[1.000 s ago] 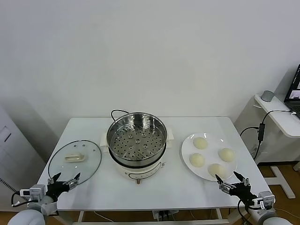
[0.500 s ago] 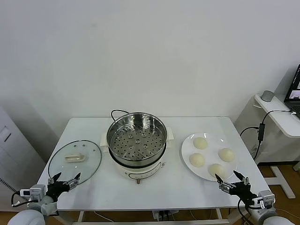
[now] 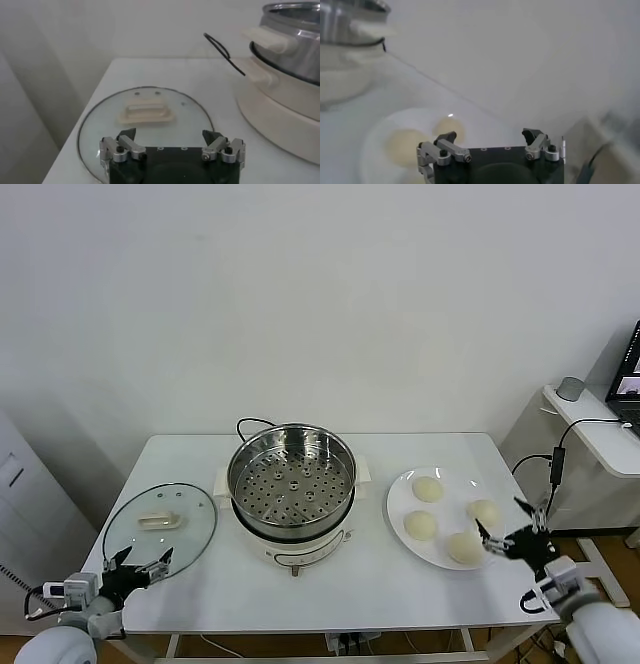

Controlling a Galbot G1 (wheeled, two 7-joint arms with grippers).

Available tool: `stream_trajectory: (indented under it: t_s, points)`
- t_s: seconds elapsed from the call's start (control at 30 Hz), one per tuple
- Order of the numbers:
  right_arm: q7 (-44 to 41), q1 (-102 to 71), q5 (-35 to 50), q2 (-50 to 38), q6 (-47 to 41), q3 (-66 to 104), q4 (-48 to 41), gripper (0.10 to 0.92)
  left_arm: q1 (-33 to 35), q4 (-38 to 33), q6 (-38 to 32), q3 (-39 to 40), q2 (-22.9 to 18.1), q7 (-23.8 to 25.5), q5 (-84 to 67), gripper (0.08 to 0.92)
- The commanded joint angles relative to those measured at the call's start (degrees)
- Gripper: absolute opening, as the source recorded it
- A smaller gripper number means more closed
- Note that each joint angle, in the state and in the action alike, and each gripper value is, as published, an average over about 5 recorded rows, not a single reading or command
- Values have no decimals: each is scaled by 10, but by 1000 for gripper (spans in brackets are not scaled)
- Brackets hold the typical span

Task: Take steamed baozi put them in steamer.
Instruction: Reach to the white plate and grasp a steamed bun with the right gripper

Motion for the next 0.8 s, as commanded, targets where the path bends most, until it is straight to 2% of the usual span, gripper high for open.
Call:
stream_trajectory:
  t_s: [0.03, 0.43, 0.8]
  points:
    - [-54, 142, -171, -72, 50, -78, -75, 823, -4, -2, 2, 3, 0, 1, 2, 823]
    - [-258, 418, -100, -153, 16, -358, -202, 823, -14, 5, 22, 11, -1, -1, 14, 823]
    - [-420, 694, -2, -146, 29, -630, -323, 823, -25, 11, 34, 16, -1, -2, 17, 823]
